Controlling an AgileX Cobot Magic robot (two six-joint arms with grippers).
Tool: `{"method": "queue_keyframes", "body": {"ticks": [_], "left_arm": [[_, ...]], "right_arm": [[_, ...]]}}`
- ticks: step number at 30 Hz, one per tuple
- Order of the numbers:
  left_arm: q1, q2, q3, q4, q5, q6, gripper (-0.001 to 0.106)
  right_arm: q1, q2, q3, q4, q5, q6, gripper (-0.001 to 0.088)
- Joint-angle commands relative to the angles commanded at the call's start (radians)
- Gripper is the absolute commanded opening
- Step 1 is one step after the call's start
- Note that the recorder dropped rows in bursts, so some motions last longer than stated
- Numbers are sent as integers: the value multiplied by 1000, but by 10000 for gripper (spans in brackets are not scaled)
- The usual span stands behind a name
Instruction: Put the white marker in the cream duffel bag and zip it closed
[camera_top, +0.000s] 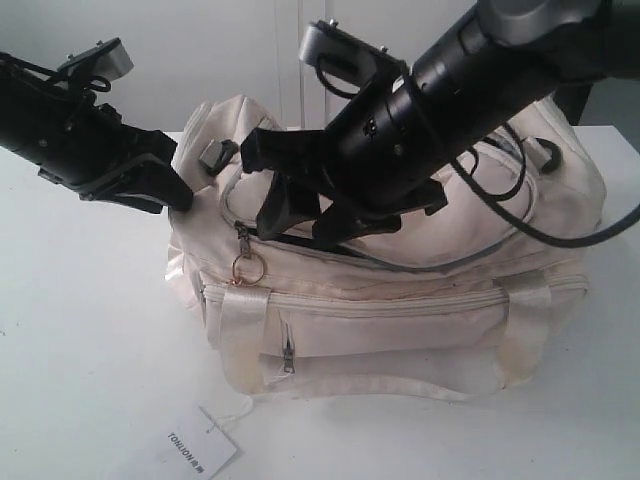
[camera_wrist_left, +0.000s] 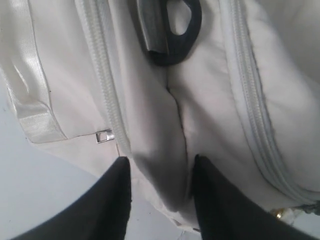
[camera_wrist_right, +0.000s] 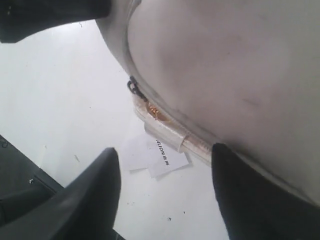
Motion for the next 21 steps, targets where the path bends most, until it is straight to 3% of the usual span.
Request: {"method": "queue_keyframes", "body": {"ticks": [6, 15, 21], "left_arm": [[0, 0, 0, -4, -2, 26, 0], [0, 0, 0, -2, 2, 41, 0], [0, 0, 0, -2, 0, 41, 0]], "right_arm": [[39, 0, 26, 26, -48, 0, 523], [64, -2, 26, 84, -29, -6, 523], [105, 26, 26, 80, -76, -117, 523]]}}
